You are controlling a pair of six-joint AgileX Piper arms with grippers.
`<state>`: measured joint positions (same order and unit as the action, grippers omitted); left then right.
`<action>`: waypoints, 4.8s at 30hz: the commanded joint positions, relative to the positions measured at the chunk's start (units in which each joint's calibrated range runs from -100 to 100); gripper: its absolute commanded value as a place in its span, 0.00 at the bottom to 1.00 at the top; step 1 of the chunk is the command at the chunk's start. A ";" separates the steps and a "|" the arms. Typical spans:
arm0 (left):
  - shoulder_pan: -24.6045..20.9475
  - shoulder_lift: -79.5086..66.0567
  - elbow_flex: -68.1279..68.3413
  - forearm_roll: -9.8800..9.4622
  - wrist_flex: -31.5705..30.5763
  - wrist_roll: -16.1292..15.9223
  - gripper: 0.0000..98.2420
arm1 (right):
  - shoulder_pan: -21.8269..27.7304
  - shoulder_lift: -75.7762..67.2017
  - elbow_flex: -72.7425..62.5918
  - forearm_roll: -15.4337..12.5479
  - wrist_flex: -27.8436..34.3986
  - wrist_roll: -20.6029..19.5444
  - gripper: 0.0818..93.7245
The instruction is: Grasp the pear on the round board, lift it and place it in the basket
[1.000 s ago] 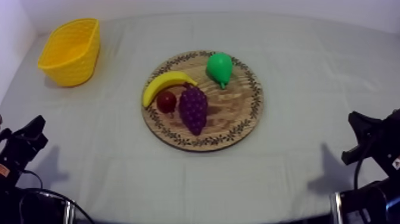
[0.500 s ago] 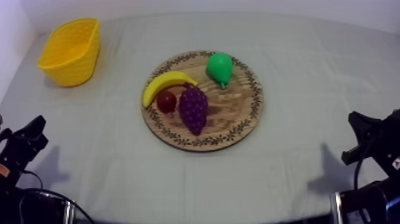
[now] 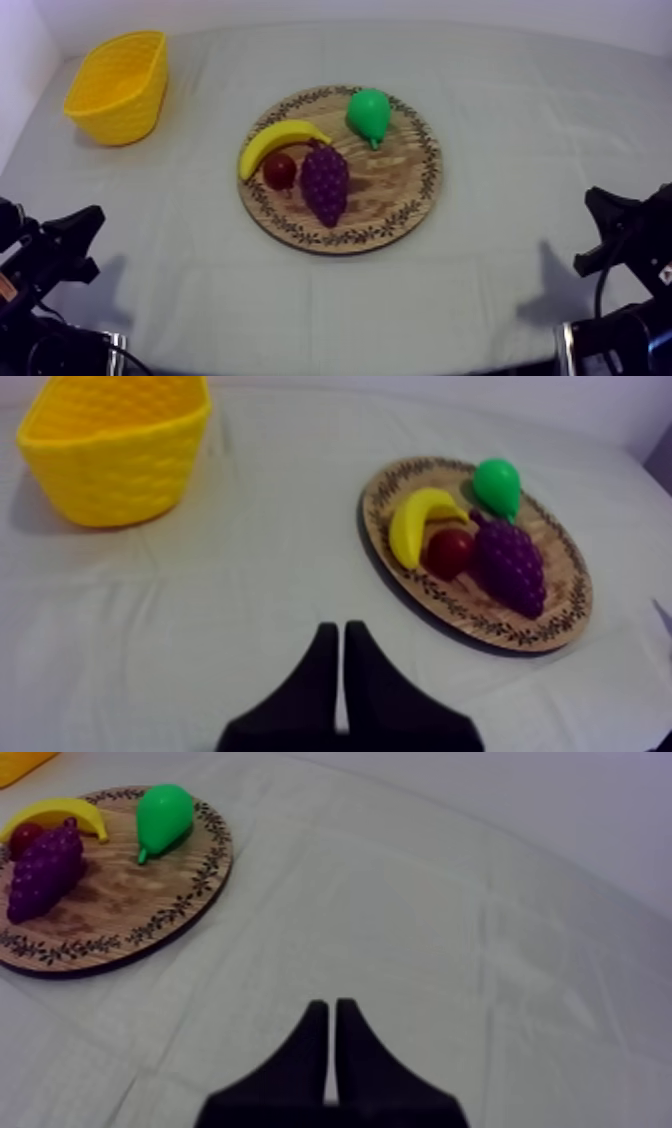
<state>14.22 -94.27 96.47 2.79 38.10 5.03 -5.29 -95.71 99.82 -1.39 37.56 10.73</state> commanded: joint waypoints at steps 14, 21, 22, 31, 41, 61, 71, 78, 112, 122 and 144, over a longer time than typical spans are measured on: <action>12.18 36.46 -15.72 2.35 2.27 -1.52 0.00 | 0.01 -0.04 -0.05 -0.01 0.02 -0.01 0.00; 14.32 53.88 -29.22 2.04 5.54 -1.39 0.00 | 0.01 -0.04 -0.05 -0.01 0.02 0.01 0.00; 14.63 56.26 -31.45 1.74 5.84 -0.84 0.00 | 0.01 -0.04 -0.05 -0.01 0.02 0.00 0.00; 16.15 78.34 -57.69 -2.04 15.33 6.69 0.00 | 0.01 -0.04 -0.05 -0.01 0.02 0.01 0.00; 14.98 97.39 -84.79 -0.94 27.94 11.68 0.00 | 0.01 -0.04 -0.05 -0.01 0.02 0.00 0.00; 13.77 121.57 -122.00 0.23 44.82 15.61 0.00 | 0.01 -0.04 -0.05 -0.01 0.02 0.01 0.00; 13.30 128.89 -130.76 0.27 46.35 14.33 0.00 | 0.01 -0.04 -0.05 -0.01 0.02 0.00 0.00; 14.02 131.89 -133.97 0.62 47.14 15.54 0.00 | 0.01 -0.04 -0.05 -0.01 0.02 -0.01 0.00; 15.97 133.11 -130.63 1.17 48.69 17.78 0.94 | 0.01 -0.04 -0.05 -0.01 0.02 -0.01 0.00; 15.10 142.14 -139.45 1.95 49.19 17.38 0.96 | 0.01 -0.04 -0.05 -0.01 0.02 0.00 0.00; 13.80 159.10 -156.27 2.81 52.84 16.42 0.89 | 0.01 -0.04 -0.05 -0.01 0.02 -0.01 0.00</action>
<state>28.07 64.64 -59.62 5.57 90.69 21.42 -5.29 -95.71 99.82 -1.39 37.56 10.74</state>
